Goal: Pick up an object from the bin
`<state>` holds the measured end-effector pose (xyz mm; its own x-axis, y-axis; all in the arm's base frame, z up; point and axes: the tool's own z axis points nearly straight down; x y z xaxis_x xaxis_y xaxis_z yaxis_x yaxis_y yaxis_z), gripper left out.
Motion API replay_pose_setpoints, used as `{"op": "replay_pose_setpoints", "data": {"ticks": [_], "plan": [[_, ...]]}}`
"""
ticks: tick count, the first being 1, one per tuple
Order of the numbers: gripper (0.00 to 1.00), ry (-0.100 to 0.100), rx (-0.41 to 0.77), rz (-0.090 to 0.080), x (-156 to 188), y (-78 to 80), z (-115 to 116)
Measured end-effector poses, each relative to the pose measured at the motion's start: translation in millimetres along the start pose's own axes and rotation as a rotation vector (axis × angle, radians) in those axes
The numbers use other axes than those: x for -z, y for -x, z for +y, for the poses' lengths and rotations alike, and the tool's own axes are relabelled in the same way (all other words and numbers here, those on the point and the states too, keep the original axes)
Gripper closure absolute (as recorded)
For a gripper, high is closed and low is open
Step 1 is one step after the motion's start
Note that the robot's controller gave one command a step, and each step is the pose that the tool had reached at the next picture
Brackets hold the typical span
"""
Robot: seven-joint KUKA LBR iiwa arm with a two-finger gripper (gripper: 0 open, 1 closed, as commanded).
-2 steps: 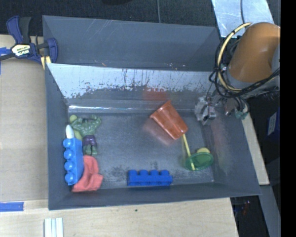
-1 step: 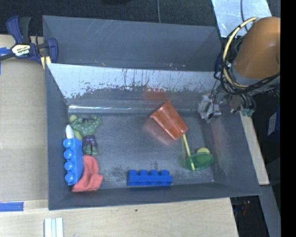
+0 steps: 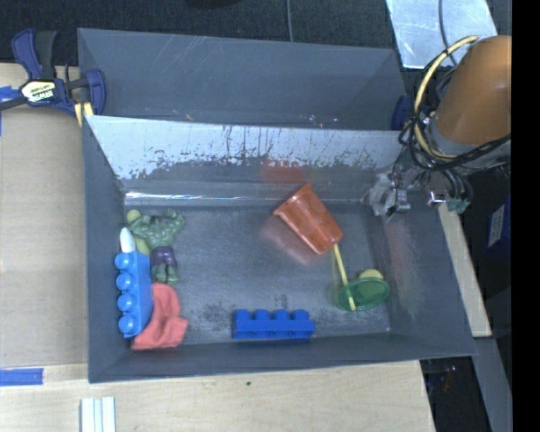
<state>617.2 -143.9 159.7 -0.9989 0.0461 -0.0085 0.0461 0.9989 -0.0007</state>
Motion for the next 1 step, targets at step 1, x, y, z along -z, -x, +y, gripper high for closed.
{"op": "replay_pose_setpoints", "data": {"ticks": [1], "plan": [[1.00,0.001,-0.314,-0.002,1.7,-15.9,23.3]]}}
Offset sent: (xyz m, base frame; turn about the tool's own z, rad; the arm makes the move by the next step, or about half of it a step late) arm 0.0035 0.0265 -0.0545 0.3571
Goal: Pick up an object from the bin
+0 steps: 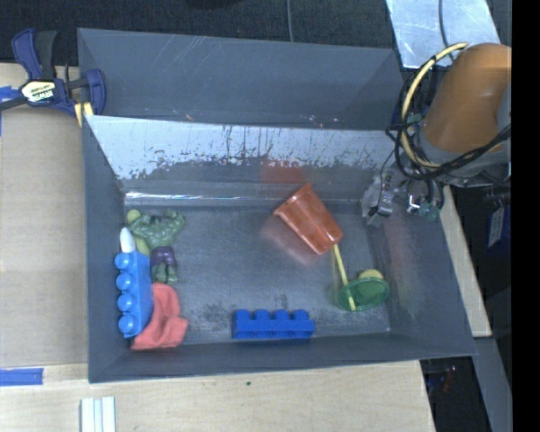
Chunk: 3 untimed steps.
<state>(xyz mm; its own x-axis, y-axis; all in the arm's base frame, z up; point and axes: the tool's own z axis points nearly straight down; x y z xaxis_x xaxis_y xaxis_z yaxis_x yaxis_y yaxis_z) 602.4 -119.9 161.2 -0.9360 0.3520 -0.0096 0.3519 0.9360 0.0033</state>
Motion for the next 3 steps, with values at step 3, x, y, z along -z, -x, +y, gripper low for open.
{"op": "replay_pose_setpoints", "data": {"ticks": [3], "plan": [[1.00,-0.001,-0.150,0.000,-37,-10.0,11]]}}
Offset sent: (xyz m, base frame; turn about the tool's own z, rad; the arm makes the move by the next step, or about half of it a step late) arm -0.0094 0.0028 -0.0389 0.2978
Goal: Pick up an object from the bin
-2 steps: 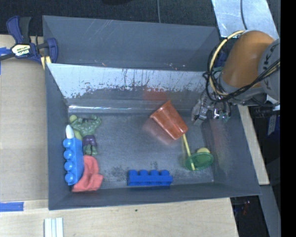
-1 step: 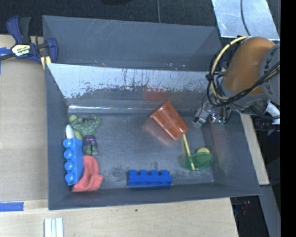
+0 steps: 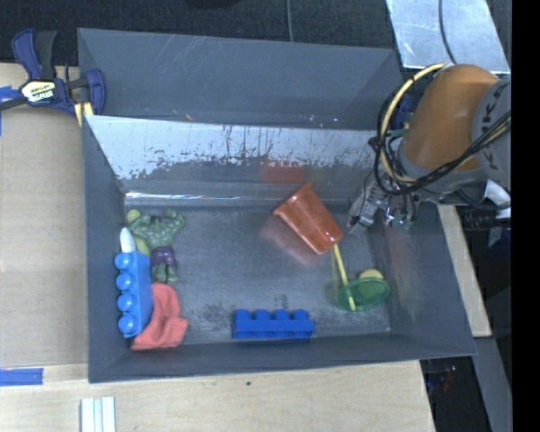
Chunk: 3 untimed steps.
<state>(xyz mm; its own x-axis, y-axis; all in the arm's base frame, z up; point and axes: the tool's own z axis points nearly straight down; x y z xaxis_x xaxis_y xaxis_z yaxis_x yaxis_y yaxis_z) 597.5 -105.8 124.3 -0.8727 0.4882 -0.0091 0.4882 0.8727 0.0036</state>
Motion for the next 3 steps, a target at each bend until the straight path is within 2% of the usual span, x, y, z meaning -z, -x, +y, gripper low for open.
{"op": "replay_pose_setpoints", "data": {"ticks": [1,2,3], "plan": [[1.00,0.001,0.301,-0.006,33,-3.4,24],[1.00,0.001,0.386,-0.008,31,-4.4,40],[1.00,0.000,0.554,-0.019,6,-15.2,54]]}}
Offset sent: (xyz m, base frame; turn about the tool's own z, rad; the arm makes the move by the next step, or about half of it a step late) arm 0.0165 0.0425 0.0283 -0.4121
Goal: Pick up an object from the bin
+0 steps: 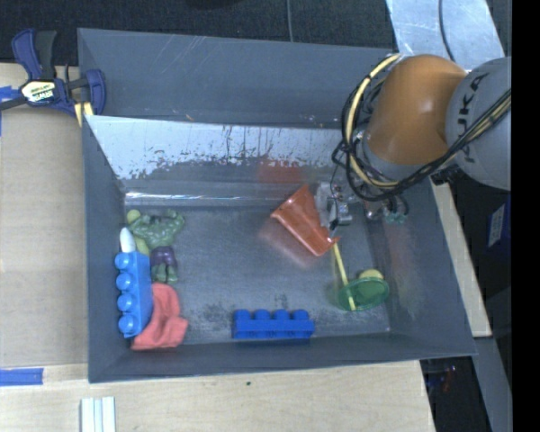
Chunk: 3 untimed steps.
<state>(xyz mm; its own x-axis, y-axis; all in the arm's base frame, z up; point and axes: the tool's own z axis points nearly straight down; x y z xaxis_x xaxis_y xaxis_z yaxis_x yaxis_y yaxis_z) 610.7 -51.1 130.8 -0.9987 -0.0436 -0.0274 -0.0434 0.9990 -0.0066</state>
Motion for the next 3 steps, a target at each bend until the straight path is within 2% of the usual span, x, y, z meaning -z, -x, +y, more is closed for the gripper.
{"op": "replay_pose_setpoints", "data": {"ticks": [1,2,3], "plan": [[0.00,0.002,0.078,0.000,-5,-1.6,-3],[0.00,0.002,0.078,0.002,-5,-2.0,-4],[0.00,0.000,0.143,0.000,-35,-3.3,8]]}}
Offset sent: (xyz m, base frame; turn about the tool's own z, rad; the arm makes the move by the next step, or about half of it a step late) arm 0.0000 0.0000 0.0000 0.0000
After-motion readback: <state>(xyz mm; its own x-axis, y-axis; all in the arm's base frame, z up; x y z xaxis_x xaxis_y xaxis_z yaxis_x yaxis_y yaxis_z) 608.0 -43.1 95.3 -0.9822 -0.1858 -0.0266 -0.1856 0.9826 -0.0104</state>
